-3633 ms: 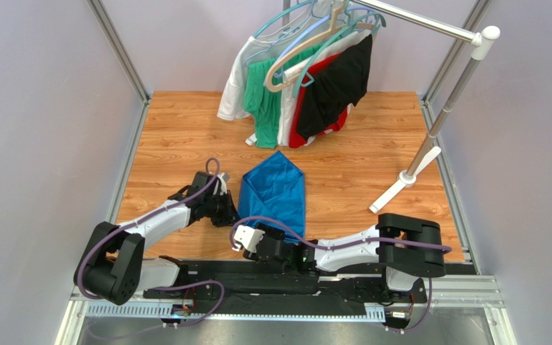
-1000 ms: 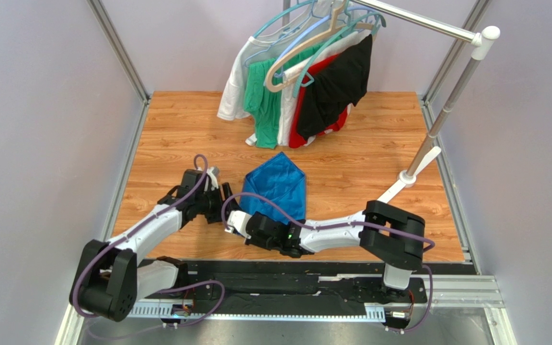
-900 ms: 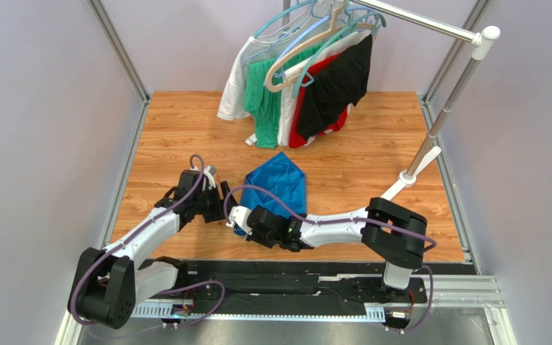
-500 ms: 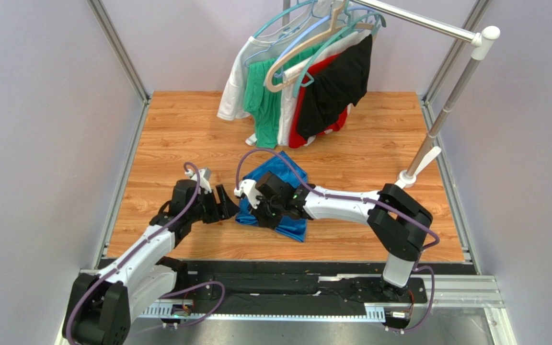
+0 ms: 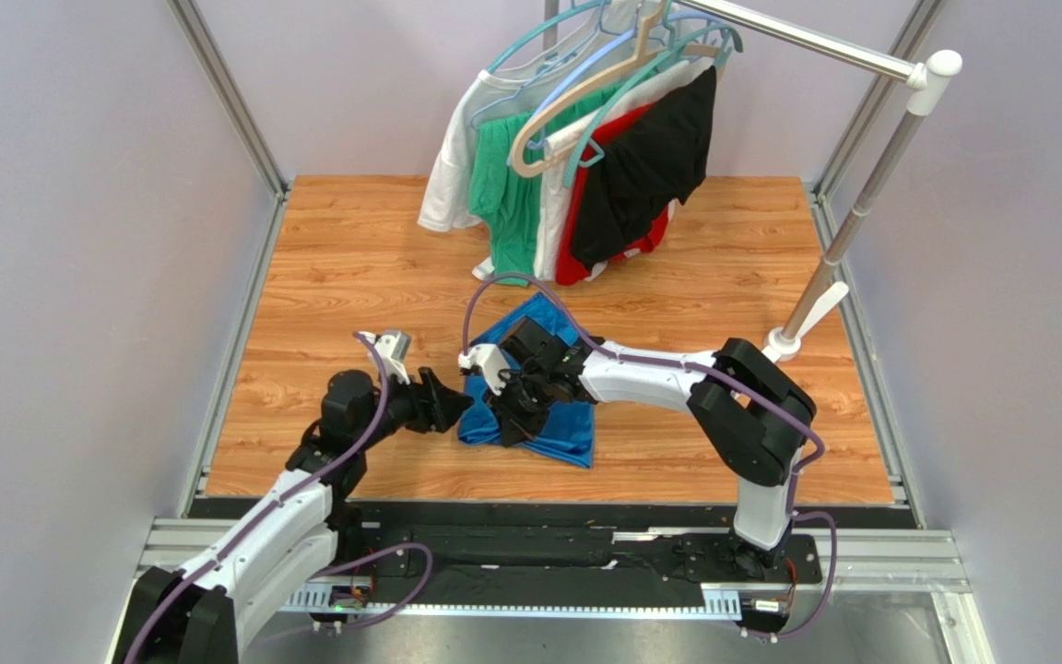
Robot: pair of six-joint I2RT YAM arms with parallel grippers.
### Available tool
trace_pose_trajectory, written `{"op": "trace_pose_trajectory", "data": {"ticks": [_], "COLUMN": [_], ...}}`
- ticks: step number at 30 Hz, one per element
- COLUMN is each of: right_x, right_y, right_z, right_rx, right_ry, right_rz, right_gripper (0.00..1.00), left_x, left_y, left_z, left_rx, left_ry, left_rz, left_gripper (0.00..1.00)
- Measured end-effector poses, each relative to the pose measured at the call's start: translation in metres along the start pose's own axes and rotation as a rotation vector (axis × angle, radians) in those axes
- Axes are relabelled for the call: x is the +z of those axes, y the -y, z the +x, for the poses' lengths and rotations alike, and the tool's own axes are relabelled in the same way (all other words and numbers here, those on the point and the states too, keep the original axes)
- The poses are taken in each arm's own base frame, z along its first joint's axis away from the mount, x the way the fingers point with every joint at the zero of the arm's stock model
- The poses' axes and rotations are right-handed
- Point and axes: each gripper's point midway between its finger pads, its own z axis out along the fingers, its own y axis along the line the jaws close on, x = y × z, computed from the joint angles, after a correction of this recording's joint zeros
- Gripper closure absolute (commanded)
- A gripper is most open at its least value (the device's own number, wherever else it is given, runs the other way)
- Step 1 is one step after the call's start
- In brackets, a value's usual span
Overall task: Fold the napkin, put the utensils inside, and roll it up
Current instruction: Roll the napkin with the utensil
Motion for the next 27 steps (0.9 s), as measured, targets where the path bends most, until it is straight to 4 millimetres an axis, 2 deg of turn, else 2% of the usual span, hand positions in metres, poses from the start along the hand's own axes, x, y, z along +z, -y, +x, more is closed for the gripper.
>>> {"op": "trace_pose_trajectory", "data": {"ticks": [7, 14, 19, 23, 27], "right_x": [0.0, 0.002, 0.005, 0.006, 0.002], "right_y": [-0.013, -0.013, -0.008, -0.006, -0.004], "right_z": [0.003, 0.002, 0.006, 0.008, 0.006], "right_rx": [0.025, 0.066, 0.091, 0.105, 0.117], "right_ry": [-0.022, -0.042, -0.058, -0.066, -0.063], "right_rz": [-0.096, -0.166, -0.191, -0.213, -0.237], "right_gripper": [1.0, 1.0, 1.0, 1.0, 1.0], "left_x": [0.002, -0.001, -0.004, -0.003, 0.002], "left_y": [0.017, 0.031, 0.039, 0.042, 0.036], "left_z": [0.011, 0.027, 0.021, 0.021, 0.038], "left_rx": [0.066, 0.099, 0.115, 0.121, 0.115], "left_ry": [0.009, -0.003, 0.031, 0.038, -0.033], "left_rz": [0.103, 0.169, 0.198, 0.203, 0.181], "left_gripper": [0.28, 0.29, 0.28, 0.28, 0.28]}}
